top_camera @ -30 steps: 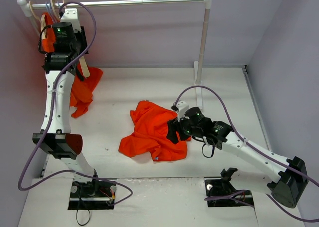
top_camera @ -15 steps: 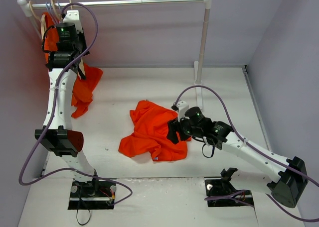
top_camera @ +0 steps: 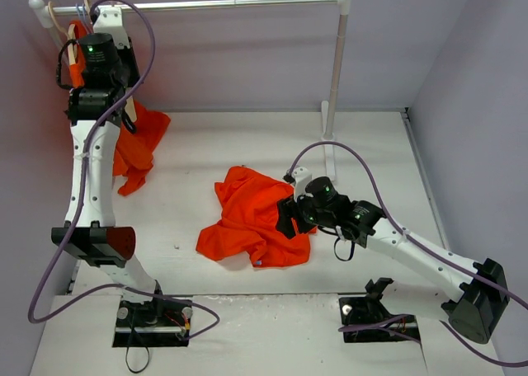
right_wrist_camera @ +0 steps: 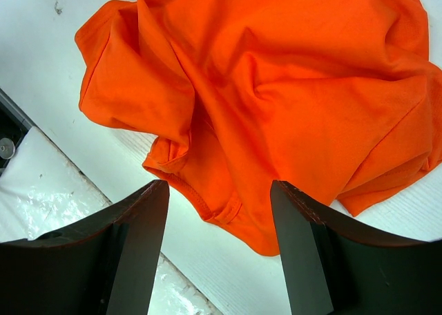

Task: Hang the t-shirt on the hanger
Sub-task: Pick up the hanger from the clothesline.

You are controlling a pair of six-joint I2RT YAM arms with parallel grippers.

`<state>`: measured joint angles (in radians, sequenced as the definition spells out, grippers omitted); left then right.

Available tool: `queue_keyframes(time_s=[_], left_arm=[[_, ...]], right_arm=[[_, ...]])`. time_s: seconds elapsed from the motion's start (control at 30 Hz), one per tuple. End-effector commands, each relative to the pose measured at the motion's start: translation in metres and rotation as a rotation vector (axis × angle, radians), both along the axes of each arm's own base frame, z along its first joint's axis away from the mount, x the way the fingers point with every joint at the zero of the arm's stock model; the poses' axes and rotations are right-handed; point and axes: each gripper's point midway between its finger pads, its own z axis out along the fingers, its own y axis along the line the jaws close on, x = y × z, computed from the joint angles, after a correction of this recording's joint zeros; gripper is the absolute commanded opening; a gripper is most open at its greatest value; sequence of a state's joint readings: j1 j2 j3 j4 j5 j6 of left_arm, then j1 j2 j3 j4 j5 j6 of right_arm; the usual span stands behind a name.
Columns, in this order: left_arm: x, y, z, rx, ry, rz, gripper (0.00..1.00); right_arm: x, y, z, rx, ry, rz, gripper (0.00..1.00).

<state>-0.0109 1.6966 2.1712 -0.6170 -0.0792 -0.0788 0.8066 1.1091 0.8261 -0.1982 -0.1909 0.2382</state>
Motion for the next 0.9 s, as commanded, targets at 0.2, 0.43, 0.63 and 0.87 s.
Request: queue_keyframes(time_s=[0.2,0.43,0.63,0.87], left_arm=[[-0.05,-0.044,0.101,-0.073,-0.283,-0.246,0.0],[-0.088,-0.079,0.083,-0.167,-0.245,-0.423,0.0],[-0.127,-0.106,0.049,-0.283,-0.138,-0.551,0.0],[-0.189,-0.14,-0.004,-0.41,-0.013,-0.724,0.0]], right_arm=[[0.009,0.007,0.014,0.043,-0.049,-0.013,0.62],[0.011,0.009,0.015,0.046,-0.054,-0.02,0.62],[0.021,-0.003,0.023,0.041,-0.089,-0.12,0.62],[0.031,-0.02,0.013,0.032,-0.066,-0.302,0.55]])
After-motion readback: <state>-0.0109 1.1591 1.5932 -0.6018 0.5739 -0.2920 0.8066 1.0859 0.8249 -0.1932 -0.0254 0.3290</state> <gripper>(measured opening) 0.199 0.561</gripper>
